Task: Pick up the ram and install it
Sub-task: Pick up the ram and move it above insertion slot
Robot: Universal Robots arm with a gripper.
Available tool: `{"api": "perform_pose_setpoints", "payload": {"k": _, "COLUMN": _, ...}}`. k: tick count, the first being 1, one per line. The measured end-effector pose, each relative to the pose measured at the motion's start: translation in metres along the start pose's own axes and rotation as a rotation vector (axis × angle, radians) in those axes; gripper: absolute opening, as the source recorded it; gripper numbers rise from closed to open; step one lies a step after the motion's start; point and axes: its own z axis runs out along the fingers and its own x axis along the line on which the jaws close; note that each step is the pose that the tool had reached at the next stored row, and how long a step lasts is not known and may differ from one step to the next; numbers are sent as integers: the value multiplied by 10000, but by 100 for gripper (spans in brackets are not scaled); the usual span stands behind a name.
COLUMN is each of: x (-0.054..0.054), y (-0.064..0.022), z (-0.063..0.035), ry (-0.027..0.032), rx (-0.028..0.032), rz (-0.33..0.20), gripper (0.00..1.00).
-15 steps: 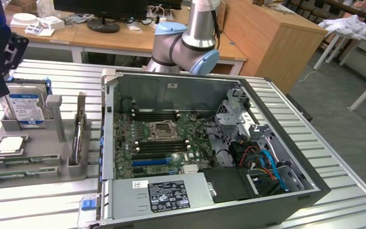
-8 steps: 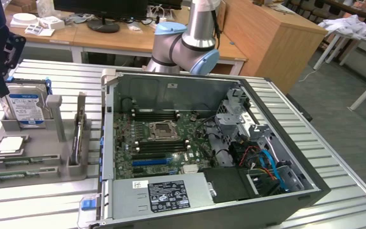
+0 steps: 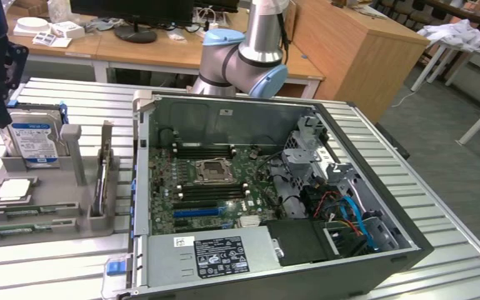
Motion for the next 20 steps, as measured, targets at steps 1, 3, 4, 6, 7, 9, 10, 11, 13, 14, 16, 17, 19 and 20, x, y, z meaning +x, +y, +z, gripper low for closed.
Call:
{"api": "perform_pose_setpoints", "payload": {"k": 1, "x": 0, "y": 0, "z": 1, "ry": 8, "rx": 0, "rz": -179, "gripper": 11}}
{"api": "perform_pose_setpoints", "payload": {"k": 3, "x": 0, "y": 0, "z": 3, "ry": 23, "rx": -1, "rz": -539, "gripper": 11}}
{"api": "perform_pose_setpoints", "payload": {"k": 4, "x": 0, "y": 0, "z": 3, "ry": 31, "rx": -2, "rz": -729, "gripper": 11}}
{"api": "perform_pose_setpoints", "payload": {"k": 6, "x": 0, "y": 0, "z": 5, "ry": 47, "rx": -3, "rz": -1089, "gripper": 11}}
{"api": "perform_pose_setpoints", "payload": {"k": 7, "x": 0, "y": 0, "z": 6, "ry": 54, "rx": -3, "rz": -1268, "gripper": 11}}
{"api": "perform_pose_setpoints", "payload": {"k": 9, "x": 0, "y": 0, "z": 7, "ry": 70, "rx": -3, "rz": -1628, "gripper": 11}}
{"api": "perform_pose_setpoints", "payload": {"k": 10, "x": 0, "y": 0, "z": 8, "ry": 79, "rx": -5, "rz": -1819, "gripper": 11}}
{"api": "perform_pose_setpoints", "payload": {"k": 11, "x": 0, "y": 0, "z": 8, "ry": 87, "rx": -5, "rz": -1998, "gripper": 11}}
{"api": "perform_pose_setpoints", "payload": {"k": 13, "x": 0, "y": 0, "z": 10, "ry": 102, "rx": -5, "rz": -2357, "gripper": 11}}
{"api": "perform_pose_setpoints", "payload": {"k": 14, "x": 0, "y": 0, "z": 11, "ry": 109, "rx": -6, "rz": -2537, "gripper": 11}}
{"api": "perform_pose_setpoints", "payload": {"k": 16, "x": 0, "y": 0, "z": 12, "ry": 126, "rx": -7, "rz": -2913, "gripper": 11}}
{"api": "perform_pose_setpoints", "payload": {"k": 17, "x": 0, "y": 0, "z": 13, "ry": 134, "rx": -7, "rz": -3093, "gripper": 11}}
{"api": "perform_pose_setpoints", "payload": {"k": 19, "x": 0, "y": 0, "z": 14, "ry": 149, "rx": -9, "rz": -3451, "gripper": 11}}
{"api": "perform_pose_setpoints", "payload": {"k": 20, "x": 0, "y": 0, "z": 14, "ry": 157, "rx": -9, "rz": -3631, "gripper": 11}}
